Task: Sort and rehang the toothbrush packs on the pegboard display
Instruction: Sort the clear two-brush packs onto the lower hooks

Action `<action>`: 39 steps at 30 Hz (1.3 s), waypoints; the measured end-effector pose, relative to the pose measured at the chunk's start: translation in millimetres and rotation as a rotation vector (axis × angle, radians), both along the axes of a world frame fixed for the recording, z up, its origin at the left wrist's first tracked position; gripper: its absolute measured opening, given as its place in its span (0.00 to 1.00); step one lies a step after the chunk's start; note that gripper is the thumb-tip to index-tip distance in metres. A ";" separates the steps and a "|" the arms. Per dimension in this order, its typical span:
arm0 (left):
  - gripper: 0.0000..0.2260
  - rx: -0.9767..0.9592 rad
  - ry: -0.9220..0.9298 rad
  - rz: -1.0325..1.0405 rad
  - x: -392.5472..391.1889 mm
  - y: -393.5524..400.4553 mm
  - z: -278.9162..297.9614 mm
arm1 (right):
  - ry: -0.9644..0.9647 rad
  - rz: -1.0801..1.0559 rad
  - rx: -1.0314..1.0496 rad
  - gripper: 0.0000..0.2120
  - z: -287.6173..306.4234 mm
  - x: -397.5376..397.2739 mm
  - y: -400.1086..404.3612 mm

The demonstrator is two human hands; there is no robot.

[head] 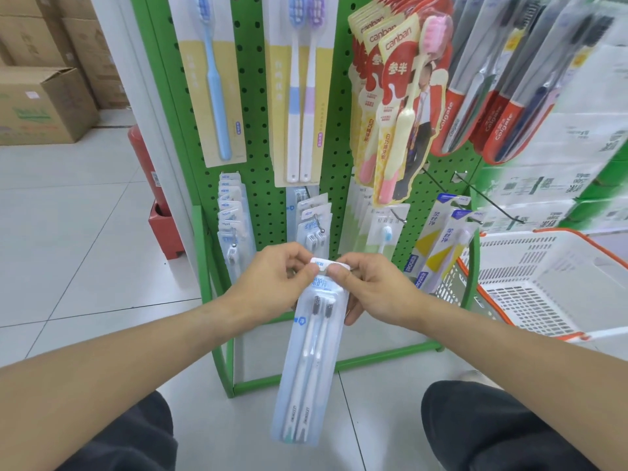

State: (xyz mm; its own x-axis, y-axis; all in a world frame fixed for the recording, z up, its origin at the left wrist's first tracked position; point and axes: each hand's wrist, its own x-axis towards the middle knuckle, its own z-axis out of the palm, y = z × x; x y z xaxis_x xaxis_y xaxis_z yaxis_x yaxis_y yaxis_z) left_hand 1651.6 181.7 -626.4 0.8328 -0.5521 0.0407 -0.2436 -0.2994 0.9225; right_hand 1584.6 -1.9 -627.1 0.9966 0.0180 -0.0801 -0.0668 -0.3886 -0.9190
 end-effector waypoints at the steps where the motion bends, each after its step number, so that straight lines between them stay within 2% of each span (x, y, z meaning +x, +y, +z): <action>1: 0.06 -0.022 0.038 -0.009 -1.3 -1.1 1.2 | -0.001 0.008 -0.003 0.13 -0.2 -0.1 -1.0; 3: 0.09 -0.030 0.067 -0.014 -2.7 -2.3 2.7 | 0.008 0.037 0.000 0.11 0.6 -0.3 -1.5; 7: 0.08 -0.041 0.013 0.071 -2.7 -1.7 0.6 | 0.055 0.057 0.071 0.11 0.9 0.8 -2.7; 10: 0.08 -0.082 0.057 0.115 -2.9 -2.1 3.6 | 0.039 0.056 0.124 0.08 0.9 0.3 -3.1; 12: 0.08 -0.080 0.095 0.058 -4.5 -0.8 7.0 | -0.009 0.016 0.129 0.05 1.4 -0.1 -2.3; 15: 0.06 0.007 0.032 -0.075 -7.2 4.3 12.5 | -0.050 -0.035 0.156 0.04 2.6 0.4 -1.3; 21: 0.07 -0.029 -0.013 -0.050 -10.7 9.0 25.4 | -0.022 -0.007 0.320 0.09 13.1 -4.7 3.8; 27: 0.08 -0.093 -0.018 0.016 -14.7 7.0 29.1 | -0.171 -0.112 0.239 0.20 13.5 -3.5 1.8; 31: 0.08 -0.081 0.011 -0.021 -15.4 6.6 31.4 | -0.213 -0.124 0.266 0.22 14.0 -4.2 -1.1; 35: 0.21 0.028 -0.018 -0.151 -22.7 7.0 30.8 | -0.210 -0.162 0.341 0.23 13.2 -7.3 -7.3; 39: 0.23 0.024 0.020 -0.063 -24.0 4.3 27.0 | -0.182 -0.133 0.327 0.25 10.7 -7.4 -9.9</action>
State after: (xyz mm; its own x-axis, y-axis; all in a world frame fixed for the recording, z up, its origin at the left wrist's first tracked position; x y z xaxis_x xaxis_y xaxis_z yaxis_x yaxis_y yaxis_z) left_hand 1627.6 186.0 -599.3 0.7970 -0.6039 0.0099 -0.2437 -0.3066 0.9201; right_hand 1577.2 -11.8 -616.4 0.9893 -0.1166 0.0871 0.0790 -0.0728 -0.9942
